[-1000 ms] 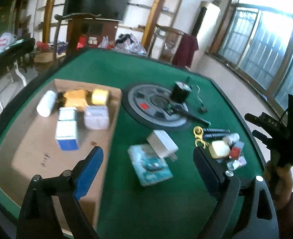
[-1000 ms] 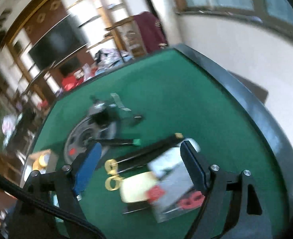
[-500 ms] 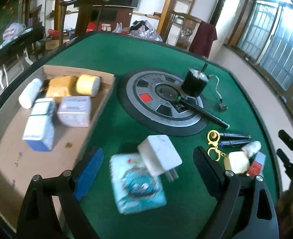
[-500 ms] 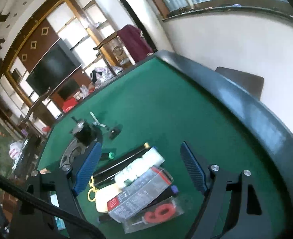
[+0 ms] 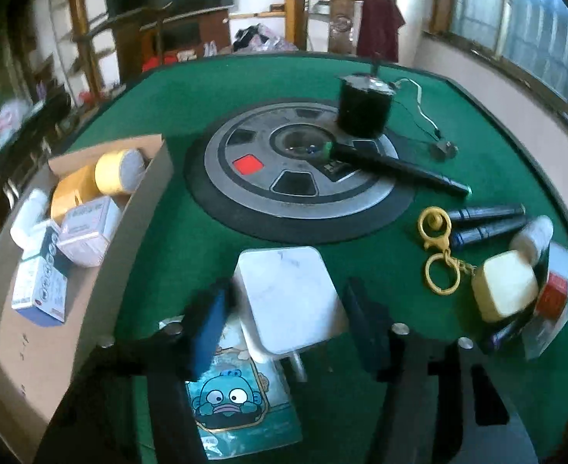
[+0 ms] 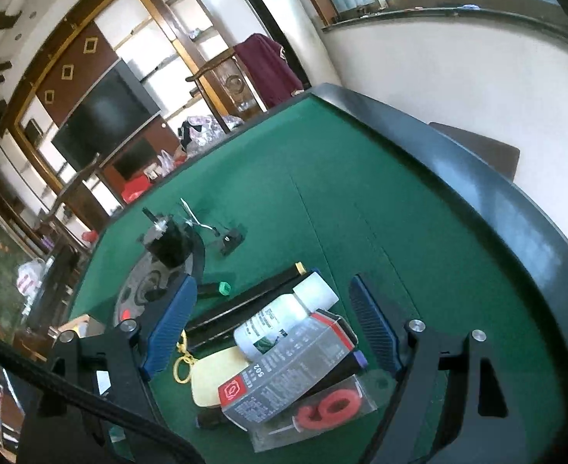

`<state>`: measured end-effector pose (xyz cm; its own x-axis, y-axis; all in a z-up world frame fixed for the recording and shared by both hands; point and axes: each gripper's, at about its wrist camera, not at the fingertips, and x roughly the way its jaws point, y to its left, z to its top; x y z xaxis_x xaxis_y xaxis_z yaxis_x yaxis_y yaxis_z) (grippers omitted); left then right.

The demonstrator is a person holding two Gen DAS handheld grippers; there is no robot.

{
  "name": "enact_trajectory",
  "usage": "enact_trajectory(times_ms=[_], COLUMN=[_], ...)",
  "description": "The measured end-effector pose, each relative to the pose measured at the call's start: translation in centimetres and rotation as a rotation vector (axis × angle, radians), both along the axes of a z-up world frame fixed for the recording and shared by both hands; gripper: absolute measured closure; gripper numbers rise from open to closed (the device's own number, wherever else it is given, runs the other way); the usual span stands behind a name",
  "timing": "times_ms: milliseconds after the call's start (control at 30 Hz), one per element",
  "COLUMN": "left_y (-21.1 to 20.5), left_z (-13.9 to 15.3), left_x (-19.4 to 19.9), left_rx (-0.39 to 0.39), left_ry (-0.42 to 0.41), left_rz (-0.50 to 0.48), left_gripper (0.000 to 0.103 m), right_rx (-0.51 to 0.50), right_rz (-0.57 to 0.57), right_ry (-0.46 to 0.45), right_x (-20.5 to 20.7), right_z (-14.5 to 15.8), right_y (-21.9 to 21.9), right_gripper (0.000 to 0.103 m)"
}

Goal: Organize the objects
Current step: 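Grasp the white square plug adapter with the left tool, then carry the adapter over the box with the left tool while the right tool grasps the green-tipped black marker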

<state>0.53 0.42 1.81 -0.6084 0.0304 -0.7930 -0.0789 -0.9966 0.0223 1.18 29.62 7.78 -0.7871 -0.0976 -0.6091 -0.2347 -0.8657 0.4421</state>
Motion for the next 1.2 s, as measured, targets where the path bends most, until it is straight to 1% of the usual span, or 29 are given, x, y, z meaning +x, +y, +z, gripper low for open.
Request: enact_trajectory(times_ms=[33,67,133,167,300,333,467,500,600,633,700,733,800,833,900,967,1000,1067,1133,1200], left_y=[0.1,0.0,-0.6,-0.8,-1.9,-2.5,-4.9,-5.6,-8.6,-9.5,-11.5,-12.3,-13.6,-14.4,-15.7,-16.9,-17.6,-18.7,-20.1,-21.2], left_z=[0.1,0.2,0.7,1.0,3.6,4.5,7.0,7.5,8.8,9.2,9.5,9.6,9.6,9.6,9.4,9.0,8.8,8.2,7.6,7.0], left_x=[0.2,0.3,0.2,0.2,1.2,1.8,4.0,4.4,6.0,6.3,6.9,7.3,7.9,8.1,8.4,8.6,8.7,8.7,8.7,8.5], left_rx=[-0.006,0.005,0.068,0.086,0.126,0.143,0.199,0.209,0.259,0.279,0.311,0.318,0.330,0.341,0.377,0.406,0.423,0.448,0.463,0.463], left_ry=[0.004,0.004,0.001,0.003,0.054,0.077,0.132,0.142,0.170,0.172,0.177,0.183,0.195,0.199,0.201,0.203,0.207,0.214,0.205,0.197], left_rz=[-0.010,-0.014,-0.014,-0.015,-0.027,-0.033,-0.029,-0.023,0.009,0.020,0.037,0.044,0.061,0.070,0.081,0.085,0.087,0.097,0.115,0.134], left_gripper=[0.057,0.058,0.058,0.058,0.058,0.058,0.058,0.058,0.058,0.058,0.058,0.058,0.058,0.058,0.058,0.058,0.058,0.058,0.058,0.058], right_rx=[0.002,0.006,0.015,0.020,0.053,0.056,0.051,0.061,0.138,0.159,0.143,0.132,0.152,0.175,0.205,0.238,0.270,0.369,0.431,0.445], right_rz=[0.003,0.003,0.006,0.006,-0.012,-0.015,-0.013,-0.009,0.008,0.034,0.112,0.152,0.220,0.265,0.358,0.426,0.449,0.491,0.512,0.541], right_ry=[-0.003,-0.006,-0.008,-0.005,0.020,0.019,0.003,0.006,0.033,0.039,0.014,0.008,-0.007,-0.025,-0.098,-0.170,-0.202,-0.285,-0.344,-0.381], right_x=[-0.1,-0.2,-0.2,-0.2,0.2,0.2,0.1,0.2,0.4,0.4,0.1,0.1,-0.3,-1.0,-3.3,-5.9,-7.2,-10.4,-12.4,-13.8], right_z=[-0.1,-0.1,-0.1,0.0,0.4,0.4,0.1,0.1,0.6,0.8,1.3,1.8,2.8,3.4,3.9,3.4,2.9,1.2,-0.5,-1.9], right_y=[-0.1,-0.1,-0.3,-0.3,-0.1,-0.1,-0.1,-0.2,-1.4,-1.9,-2.9,-3.6,-5.2,-6.4,-8.6,-10.8,-11.8,-13.8,-14.9,-15.7], right_gripper=[0.022,0.022,0.022,0.022,0.022,0.022,0.022,0.022,0.022,0.022,0.022,0.022,0.022,0.022,0.022,0.022,0.022,0.022,0.022,0.022])
